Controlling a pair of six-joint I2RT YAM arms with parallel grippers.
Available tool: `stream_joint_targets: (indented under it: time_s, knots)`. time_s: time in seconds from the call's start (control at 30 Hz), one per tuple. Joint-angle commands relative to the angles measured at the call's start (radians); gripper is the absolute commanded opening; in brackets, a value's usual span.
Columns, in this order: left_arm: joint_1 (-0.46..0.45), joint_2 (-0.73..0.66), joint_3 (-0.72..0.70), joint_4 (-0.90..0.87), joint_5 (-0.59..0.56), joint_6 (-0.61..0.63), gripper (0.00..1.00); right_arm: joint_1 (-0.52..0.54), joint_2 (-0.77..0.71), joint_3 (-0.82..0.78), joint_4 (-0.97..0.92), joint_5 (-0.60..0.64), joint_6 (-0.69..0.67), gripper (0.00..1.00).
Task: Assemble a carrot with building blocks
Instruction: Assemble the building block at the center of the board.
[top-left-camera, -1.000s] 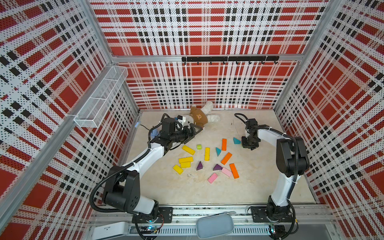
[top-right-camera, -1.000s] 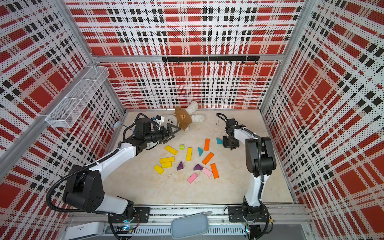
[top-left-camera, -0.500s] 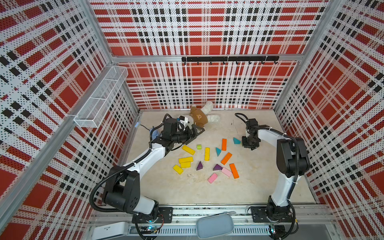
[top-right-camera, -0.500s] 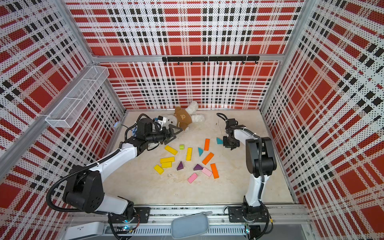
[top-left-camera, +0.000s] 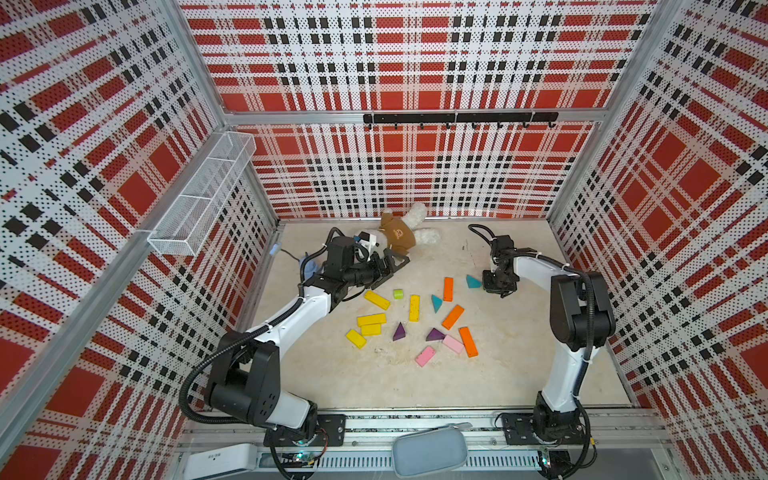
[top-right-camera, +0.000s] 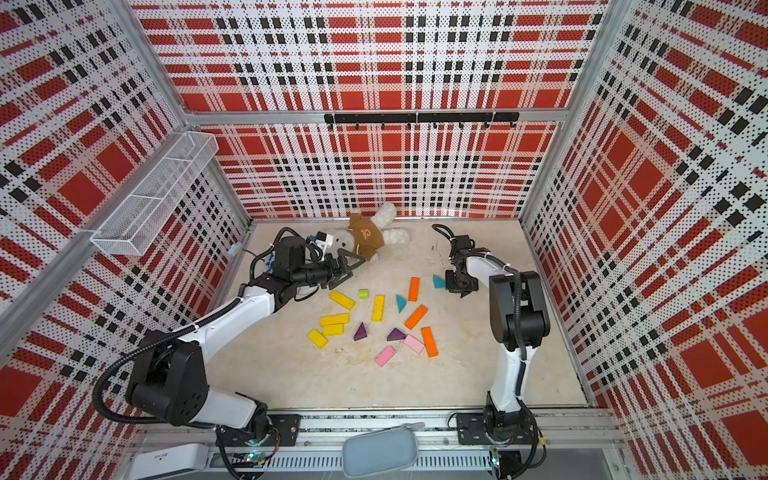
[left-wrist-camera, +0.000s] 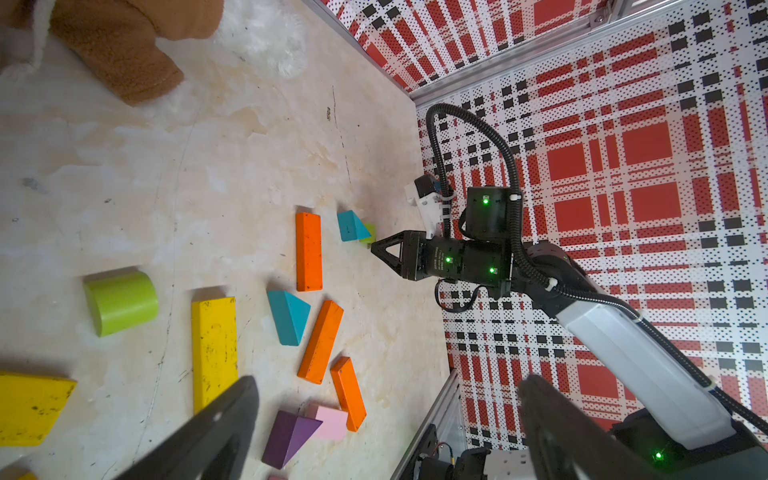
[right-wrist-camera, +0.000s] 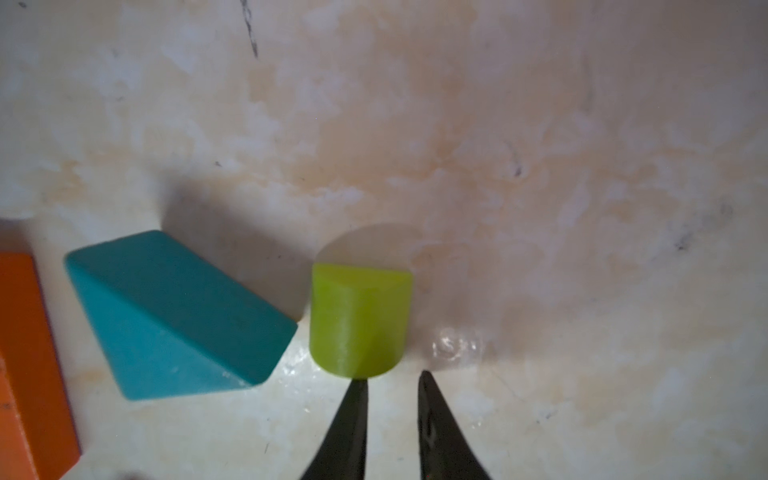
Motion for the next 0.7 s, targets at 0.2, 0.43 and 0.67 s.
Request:
stream_joint_targets:
  time_s: [0.2,0.43,0.67]
  knots:
    - [-0.004,0.015,0.017,0.023,0.010,0.006,1.00,-0.003,0.023,0.044,-0.004,0.027,-0.027,0.23]
    - [-0.004,0.016,0.019,0.023,0.011,0.006,1.00,-0.008,-0.042,0.021,-0.008,0.050,0.005,0.22]
    - [-0.005,0.011,0.018,0.024,0.011,0.006,0.99,-0.029,0.028,0.089,-0.040,0.077,0.030,0.20]
